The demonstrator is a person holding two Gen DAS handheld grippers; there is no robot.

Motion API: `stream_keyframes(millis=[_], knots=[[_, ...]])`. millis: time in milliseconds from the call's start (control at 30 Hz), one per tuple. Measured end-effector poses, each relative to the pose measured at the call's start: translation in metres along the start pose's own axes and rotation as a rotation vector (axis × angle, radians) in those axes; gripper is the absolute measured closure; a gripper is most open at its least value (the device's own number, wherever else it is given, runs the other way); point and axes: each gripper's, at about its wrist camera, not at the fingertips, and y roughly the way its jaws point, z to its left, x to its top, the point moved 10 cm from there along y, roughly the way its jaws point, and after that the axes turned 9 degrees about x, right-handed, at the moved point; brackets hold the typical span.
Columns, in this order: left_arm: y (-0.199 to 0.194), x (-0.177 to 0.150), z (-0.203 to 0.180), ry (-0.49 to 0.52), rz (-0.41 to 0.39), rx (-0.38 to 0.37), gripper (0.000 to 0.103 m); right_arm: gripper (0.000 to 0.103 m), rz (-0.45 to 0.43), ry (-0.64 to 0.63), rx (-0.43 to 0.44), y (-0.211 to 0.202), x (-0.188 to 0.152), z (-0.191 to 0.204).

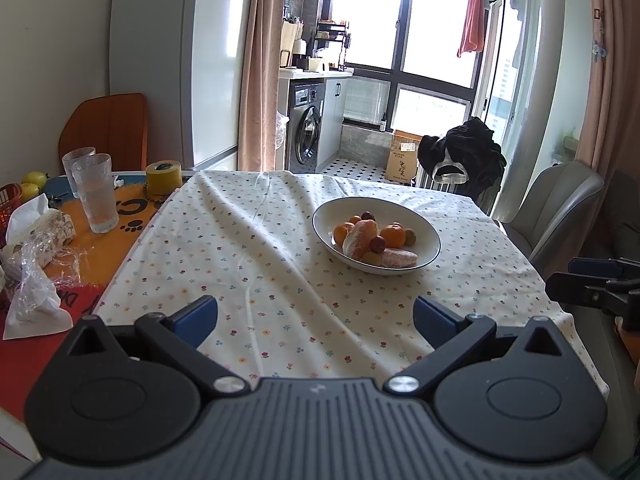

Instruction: Organize fruits

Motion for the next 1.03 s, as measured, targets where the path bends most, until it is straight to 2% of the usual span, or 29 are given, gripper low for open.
stream_keyframes(millis=[1033], knots=[[-0.003, -0.0027, -0.0057, 0.01, 0.006, -0.026, 0.0, 0.0, 0.0, 0.003, -0.002, -0.0014, -0.0011, -0.0018]])
